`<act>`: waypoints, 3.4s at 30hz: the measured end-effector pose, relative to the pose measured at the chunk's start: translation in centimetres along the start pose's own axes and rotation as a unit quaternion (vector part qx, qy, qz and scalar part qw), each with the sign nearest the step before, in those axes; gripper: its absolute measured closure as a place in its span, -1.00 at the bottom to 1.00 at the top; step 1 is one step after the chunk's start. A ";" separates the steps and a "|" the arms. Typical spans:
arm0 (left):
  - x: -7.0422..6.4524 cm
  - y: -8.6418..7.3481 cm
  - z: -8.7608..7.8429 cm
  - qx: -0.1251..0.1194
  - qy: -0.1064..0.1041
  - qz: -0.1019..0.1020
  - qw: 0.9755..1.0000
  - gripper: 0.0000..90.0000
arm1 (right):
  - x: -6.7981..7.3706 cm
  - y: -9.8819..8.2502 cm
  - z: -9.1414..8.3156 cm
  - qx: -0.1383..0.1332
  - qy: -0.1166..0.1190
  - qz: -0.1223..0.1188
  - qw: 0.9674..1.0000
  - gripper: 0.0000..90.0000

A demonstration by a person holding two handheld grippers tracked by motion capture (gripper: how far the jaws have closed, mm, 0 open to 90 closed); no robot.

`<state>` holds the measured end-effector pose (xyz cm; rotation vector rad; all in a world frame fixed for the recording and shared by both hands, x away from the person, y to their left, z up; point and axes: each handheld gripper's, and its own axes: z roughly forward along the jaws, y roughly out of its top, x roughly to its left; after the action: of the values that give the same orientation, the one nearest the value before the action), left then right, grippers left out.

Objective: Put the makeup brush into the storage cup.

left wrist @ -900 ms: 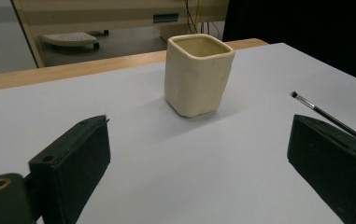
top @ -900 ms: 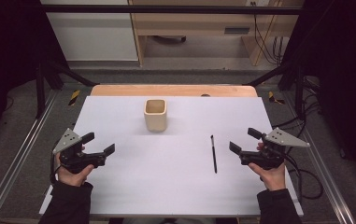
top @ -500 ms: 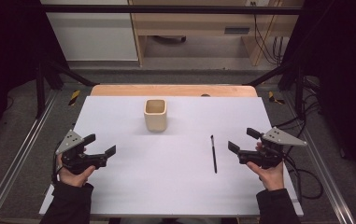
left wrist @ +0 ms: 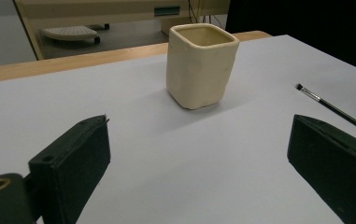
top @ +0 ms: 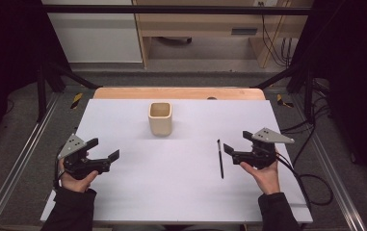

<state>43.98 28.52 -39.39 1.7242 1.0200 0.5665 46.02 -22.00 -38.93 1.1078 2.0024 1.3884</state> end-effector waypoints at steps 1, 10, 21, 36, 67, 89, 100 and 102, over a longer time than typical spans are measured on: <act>0.0 0.0 0.0 0.000 0.000 0.000 1.000 -0.88 | 0.0 -0.1 0.4 0.006 -0.002 0.001 1.000 -0.68; 0.0 0.0 0.0 0.000 0.001 0.001 1.000 -0.87 | 0.4 -1.3 3.6 0.065 -0.012 0.014 0.998 -0.57; 0.0 0.0 0.1 0.002 -0.001 0.002 1.000 -0.87 | 0.7 -3.2 6.6 0.119 -0.040 0.013 0.992 -0.44; 0.1 -0.2 0.4 0.009 -0.001 0.001 1.000 -0.87 | 0.7 -5.0 8.7 0.189 -0.040 0.001 0.981 0.10; -0.1 -0.2 0.5 0.009 -0.003 0.003 1.000 -0.85 | 0.6 -5.4 8.8 0.221 -0.054 -0.016 0.974 0.78; -0.2 -0.3 0.6 0.013 -0.003 0.006 1.000 -0.85 | 0.4 -5.1 8.2 0.205 -0.048 -0.020 0.977 0.48; -0.1 -0.2 0.6 0.015 -0.004 0.007 1.000 -0.85 | 0.1 -2.1 7.9 0.245 -0.030 -0.035 0.968 -0.04; -0.1 -0.2 0.5 0.015 -0.005 0.007 1.000 -0.85 | 0.1 -1.3 8.1 0.264 -0.021 -0.040 0.963 -0.09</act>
<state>44.24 28.14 -39.78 1.7601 1.0138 0.5538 51.48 -17.66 -43.26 1.2351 2.4299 0.7928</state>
